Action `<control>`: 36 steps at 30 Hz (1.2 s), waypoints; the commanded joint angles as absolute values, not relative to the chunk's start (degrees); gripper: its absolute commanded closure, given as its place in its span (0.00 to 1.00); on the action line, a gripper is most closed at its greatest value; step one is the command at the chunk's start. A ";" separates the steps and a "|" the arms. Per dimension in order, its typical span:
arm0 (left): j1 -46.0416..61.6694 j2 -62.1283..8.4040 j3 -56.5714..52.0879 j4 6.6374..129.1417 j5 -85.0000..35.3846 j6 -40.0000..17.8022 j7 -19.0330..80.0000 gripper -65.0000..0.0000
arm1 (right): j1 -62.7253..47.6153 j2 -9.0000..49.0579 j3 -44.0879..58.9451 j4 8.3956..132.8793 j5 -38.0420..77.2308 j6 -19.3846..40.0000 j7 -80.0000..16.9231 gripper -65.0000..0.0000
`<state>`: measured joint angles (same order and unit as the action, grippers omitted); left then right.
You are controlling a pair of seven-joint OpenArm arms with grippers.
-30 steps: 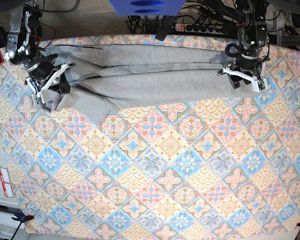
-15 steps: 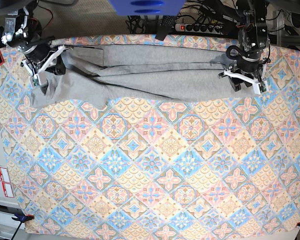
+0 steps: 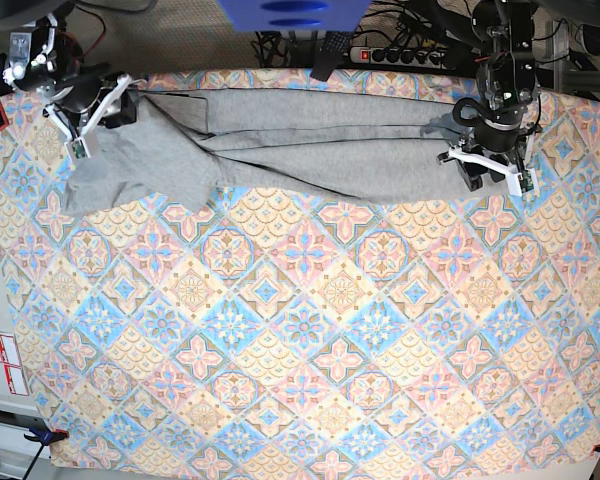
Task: Fold the T-shirt properly
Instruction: 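Pull the hem corner with the right gripper toward the folded strip, then hold the strip ends with both grippers and tuck the loose fabric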
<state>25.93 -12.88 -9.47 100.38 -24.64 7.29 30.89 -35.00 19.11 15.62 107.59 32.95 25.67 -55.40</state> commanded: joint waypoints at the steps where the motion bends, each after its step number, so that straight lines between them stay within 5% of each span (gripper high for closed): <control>1: 26.33 -13.67 -9.89 101.67 -24.75 7.16 30.02 0.61 | -33.36 19.82 16.13 108.70 33.63 25.80 -53.93 0.73; 10: 29.58 -23.16 -9.54 101.67 -24.75 7.08 34.15 0.61 | -23.52 13.76 15.43 108.09 33.71 25.80 -54.46 0.73; 18: 29.49 -28.62 -9.45 101.49 -24.75 7.08 39.34 0.38 | -20.18 13.49 9.45 106.51 25.45 25.80 -54.46 0.73; 36: 25.45 -29.67 -4.00 92.26 -24.04 6.99 39.08 0.37 | -20.09 13.32 6.29 106.51 22.73 25.80 -54.02 0.72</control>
